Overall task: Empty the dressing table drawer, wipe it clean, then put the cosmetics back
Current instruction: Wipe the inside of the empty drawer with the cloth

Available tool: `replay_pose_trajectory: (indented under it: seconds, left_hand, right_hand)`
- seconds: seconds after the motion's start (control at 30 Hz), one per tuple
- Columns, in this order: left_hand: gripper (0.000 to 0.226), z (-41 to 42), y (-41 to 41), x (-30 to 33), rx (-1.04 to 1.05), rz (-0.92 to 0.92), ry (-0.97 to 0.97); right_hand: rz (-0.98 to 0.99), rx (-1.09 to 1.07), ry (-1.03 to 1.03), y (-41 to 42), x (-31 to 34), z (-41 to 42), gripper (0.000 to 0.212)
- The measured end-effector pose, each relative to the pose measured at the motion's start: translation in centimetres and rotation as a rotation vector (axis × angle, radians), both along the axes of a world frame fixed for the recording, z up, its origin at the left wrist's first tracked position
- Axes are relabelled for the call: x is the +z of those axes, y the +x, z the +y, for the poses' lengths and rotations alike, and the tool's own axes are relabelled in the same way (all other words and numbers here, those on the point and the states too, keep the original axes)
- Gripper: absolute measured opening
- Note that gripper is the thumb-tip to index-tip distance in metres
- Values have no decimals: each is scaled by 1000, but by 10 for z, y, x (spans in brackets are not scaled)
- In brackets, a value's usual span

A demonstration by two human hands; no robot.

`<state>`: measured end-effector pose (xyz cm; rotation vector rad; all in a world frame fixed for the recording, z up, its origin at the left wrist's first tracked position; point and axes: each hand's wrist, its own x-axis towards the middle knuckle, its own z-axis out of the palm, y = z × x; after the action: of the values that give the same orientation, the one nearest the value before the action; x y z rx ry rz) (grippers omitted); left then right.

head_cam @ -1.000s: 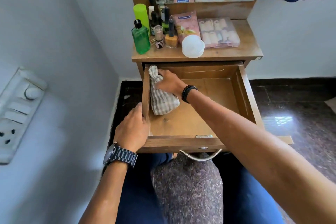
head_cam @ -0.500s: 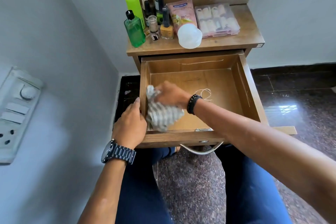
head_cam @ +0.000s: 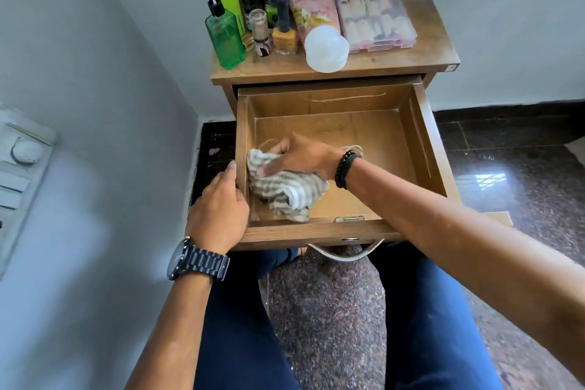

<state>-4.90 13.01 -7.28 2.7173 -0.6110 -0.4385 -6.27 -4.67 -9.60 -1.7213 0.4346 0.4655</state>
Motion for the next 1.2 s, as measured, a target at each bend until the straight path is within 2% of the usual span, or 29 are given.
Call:
replay_pose_trajectory:
  seconds: [0.1,0.2,0.3,0.37,0.43,0.53,0.63,0.73,0.83,0.9,1.03,1.2]
  left_hand:
    - [52,0,1,0,0,-1,-12]
    - [52,4,3,-3,-4,7,-31]
    - [53,6,5,-4,3,25,-51]
    - [52,7,5,-5,4,30,-71]
    - [51,7,6,-7,3,34,-93]
    - [51,6,8,-10,9,50,-107]
    - [49,6,8,-10,11,52,-119]
    - [48,6,7,-9,6,45,-117]
    - [48,5,6,-8,11,27,-94]
    - [48,5,6,-8,17,12,-83]
    - [50,4,6,-6,14,1,-68]
    - [48,3,5,-4,5,2,-71]
  right_hand:
    - [144,171,35,-11,-3,11,37]
    - [166,143,49,-2,-5,11,31]
    - [131,-114,68,19,-6,-1,20]
    - [49,-320,59,38,-8,-8,19]
    - [-44,-524,104,53,-11,-9,8]
    - [-110,-678,171,61,-18,-4,5]
    - [-80,-555,119,54,-18,-5,25]
    - [18,-282,2,30,-3,-5,13]
    - [162,-21,20,2,6,15,20]
    - [213,121,-63,-6,6,29,13]
    - [195,54,-105,6,7,29,8]
    - [48,-340,-33,52,-3,2,5]
